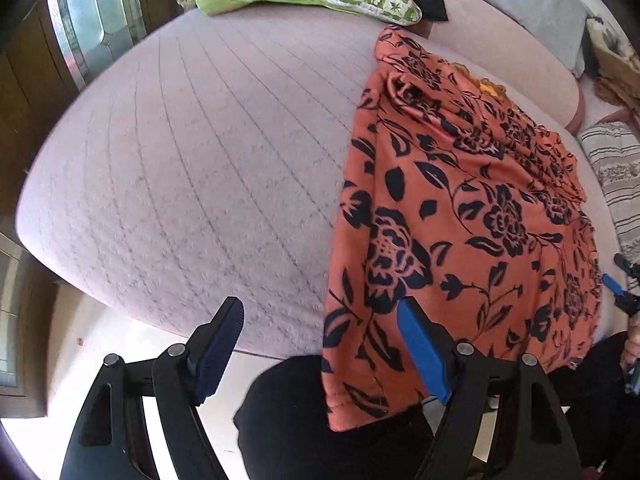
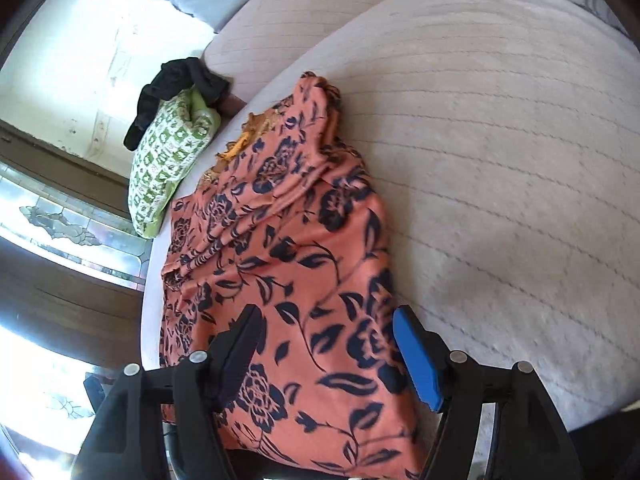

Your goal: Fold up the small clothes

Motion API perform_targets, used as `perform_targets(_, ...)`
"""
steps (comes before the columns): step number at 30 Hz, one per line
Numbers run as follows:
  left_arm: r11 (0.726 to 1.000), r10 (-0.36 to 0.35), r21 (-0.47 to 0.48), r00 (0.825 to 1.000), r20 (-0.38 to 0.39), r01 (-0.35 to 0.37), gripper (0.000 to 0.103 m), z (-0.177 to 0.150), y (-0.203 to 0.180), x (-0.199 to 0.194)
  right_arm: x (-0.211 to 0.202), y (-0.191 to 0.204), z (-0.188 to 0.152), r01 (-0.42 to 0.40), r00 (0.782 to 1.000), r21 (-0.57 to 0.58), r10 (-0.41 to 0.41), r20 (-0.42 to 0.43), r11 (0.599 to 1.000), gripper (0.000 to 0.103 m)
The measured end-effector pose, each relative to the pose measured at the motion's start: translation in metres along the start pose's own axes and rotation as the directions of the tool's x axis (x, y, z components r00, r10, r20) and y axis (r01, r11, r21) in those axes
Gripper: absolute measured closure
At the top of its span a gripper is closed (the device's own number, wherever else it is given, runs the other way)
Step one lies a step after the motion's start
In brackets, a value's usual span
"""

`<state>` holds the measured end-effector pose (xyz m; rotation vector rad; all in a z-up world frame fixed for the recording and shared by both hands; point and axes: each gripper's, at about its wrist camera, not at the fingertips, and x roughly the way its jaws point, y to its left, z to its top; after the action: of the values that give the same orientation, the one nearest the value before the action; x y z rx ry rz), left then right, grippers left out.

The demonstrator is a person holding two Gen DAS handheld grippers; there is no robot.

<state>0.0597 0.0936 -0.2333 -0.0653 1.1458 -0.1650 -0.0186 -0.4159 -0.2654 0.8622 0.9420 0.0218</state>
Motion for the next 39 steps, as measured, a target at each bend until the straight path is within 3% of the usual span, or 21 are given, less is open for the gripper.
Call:
perform_targets(3,0.996,-0.093,-0.004,0.995,-0.027,0.093,0.049,-0.004,-0.001,-0.001,-0.002,-0.001,-0.006,0.015,1.0,-0.007,-0.015,-0.004,1.0,0.031)
perform_targets(9,0.992,-0.125,0.019,0.989,-0.075,0.126,0.049,-0.004,-0.008,0.006,-0.004,-0.002,-0.019,0.046,0.997,-0.012,-0.046,-0.057,0.999,0.031)
perform_targets(12,0.986,-0.169,-0.009,0.978,-0.119,0.169,0.045,-0.003,-0.007,0.013,-0.007,-0.006,-0.028,0.058,0.992,-0.006,-0.058,-0.108,0.998,0.031)
perform_targets(17,0.97,-0.244,-0.025,0.96,-0.141,0.243,0.048,-0.002,-0.007,0.021,-0.014,-0.018,-0.037,0.042,0.987,0.023,-0.038,-0.158,0.999,0.031)
perform_targets(21,0.959,-0.282,-0.03,0.948,-0.149,0.28,0.076,0.0,-0.009,0.027,-0.004,-0.034,-0.041,0.003,0.981,0.079,0.012,-0.196,0.997,0.032)
perform_targets(24,0.956,-0.293,-0.054,0.944,-0.152,0.288,0.078,0.002,-0.009,0.034,0.001,-0.033,-0.044,-0.021,0.978,0.075,0.036,-0.207,0.997,0.034)
perform_targets(25,0.953,-0.301,-0.067,0.942,-0.15,0.294,0.078,0.002,-0.008,0.035,0.002,-0.031,-0.045,-0.035,0.975,0.066,0.049,-0.217,0.997,0.043)
perform_targets(26,0.951,-0.307,-0.078,0.94,-0.149,0.298,0.078,0.003,-0.007,0.036,0.005,-0.028,-0.047,-0.064,0.968,0.062,0.077,-0.237,0.996,0.058)
perform_targets(27,0.948,-0.315,-0.094,0.938,-0.148,0.304,0.078,0.003,-0.005,0.037,0.009,-0.026,-0.049,-0.083,0.96,0.056,0.095,-0.262,0.995,0.064)
perform_targets(30,0.939,-0.337,-0.124,0.93,-0.146,0.321,0.078,0.003,-0.001,0.038,0.014,-0.014,-0.053,-0.044,0.962,-0.017,0.038,-0.271,0.999,0.065)
perform_targets(33,0.942,-0.332,-0.106,0.933,-0.135,0.32,0.08,0.001,0.0,0.035,0.015,-0.016,-0.052,-0.042,0.964,-0.002,0.04,-0.262,0.999,0.064)
perform_targets(34,0.946,-0.32,-0.093,0.938,-0.131,0.31,0.088,-0.001,0.003,0.033,0.016,-0.015,-0.053,-0.041,0.964,-0.011,0.036,-0.263,0.999,0.064)
perform_targets(36,0.952,-0.304,-0.081,0.945,-0.123,0.296,0.095,-0.001,0.003,0.032,0.015,-0.003,-0.055,-0.004,0.968,-0.099,-0.021,-0.248,0.995,0.072)
perform_targets(37,0.95,-0.31,-0.086,0.943,-0.119,0.301,0.096,-0.001,0.004,0.032,0.016,0.003,-0.056,0.012,0.97,-0.146,-0.046,-0.238,0.989,0.086)
perform_targets(38,0.947,-0.317,-0.089,0.942,-0.113,0.309,0.096,0.0,0.005,0.03,0.017,0.005,-0.055,0.003,0.971,-0.16,-0.042,-0.235,0.987,0.092)
perform_targets(39,0.944,-0.327,-0.085,0.939,-0.104,0.319,0.097,0.001,0.003,0.028,0.016,0.009,-0.054,-0.019,0.973,-0.16,-0.019,-0.23,0.987,0.092)
